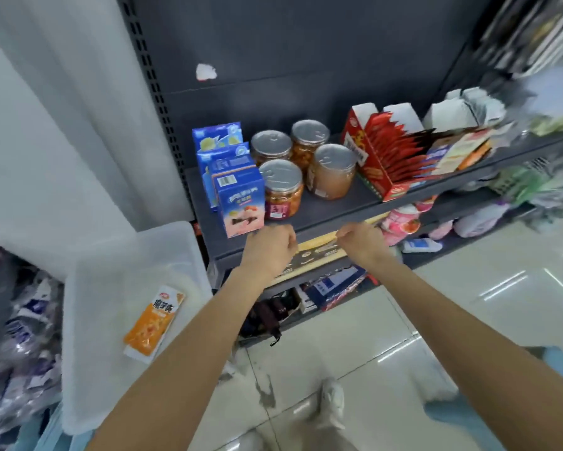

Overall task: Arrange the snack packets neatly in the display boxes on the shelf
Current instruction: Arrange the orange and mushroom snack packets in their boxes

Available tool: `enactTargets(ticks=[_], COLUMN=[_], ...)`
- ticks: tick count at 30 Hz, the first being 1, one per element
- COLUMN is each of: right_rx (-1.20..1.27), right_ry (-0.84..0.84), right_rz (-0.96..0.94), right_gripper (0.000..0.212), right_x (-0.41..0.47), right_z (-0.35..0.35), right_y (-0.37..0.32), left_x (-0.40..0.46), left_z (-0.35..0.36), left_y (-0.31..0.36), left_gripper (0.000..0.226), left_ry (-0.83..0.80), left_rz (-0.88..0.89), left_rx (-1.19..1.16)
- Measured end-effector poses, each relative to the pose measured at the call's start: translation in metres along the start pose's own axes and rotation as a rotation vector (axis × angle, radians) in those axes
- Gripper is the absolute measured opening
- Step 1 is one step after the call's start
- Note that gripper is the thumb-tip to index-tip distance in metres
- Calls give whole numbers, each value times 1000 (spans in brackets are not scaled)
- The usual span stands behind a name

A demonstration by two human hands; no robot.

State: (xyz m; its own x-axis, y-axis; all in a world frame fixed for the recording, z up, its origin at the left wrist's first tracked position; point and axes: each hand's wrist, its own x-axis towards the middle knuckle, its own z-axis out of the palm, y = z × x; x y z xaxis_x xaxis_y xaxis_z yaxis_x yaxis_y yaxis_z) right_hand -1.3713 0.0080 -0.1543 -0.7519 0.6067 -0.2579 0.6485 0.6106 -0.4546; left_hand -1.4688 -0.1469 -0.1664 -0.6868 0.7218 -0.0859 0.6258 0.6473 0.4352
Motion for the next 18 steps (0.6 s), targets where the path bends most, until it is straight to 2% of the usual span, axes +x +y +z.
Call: enactTargets(ticks=[4,7,13,18], right_rx=[21,22,59,-70], right_ry=[156,214,158,71], right_rz=[50,99,105,31], right_gripper=[23,25,24,26], right_x=[-5,-5,30,72], right_z=[-43,-72,-129,-181], right_y=[57,99,192,251], left_x=[26,47,103,155], left_z=[12,23,50,75], left_y=[68,115,210,272], left_gripper=[22,22,21,18], left_ry=[94,65,-127,-216], left_rz=[162,217,216,139], left_rx=[53,49,7,-82])
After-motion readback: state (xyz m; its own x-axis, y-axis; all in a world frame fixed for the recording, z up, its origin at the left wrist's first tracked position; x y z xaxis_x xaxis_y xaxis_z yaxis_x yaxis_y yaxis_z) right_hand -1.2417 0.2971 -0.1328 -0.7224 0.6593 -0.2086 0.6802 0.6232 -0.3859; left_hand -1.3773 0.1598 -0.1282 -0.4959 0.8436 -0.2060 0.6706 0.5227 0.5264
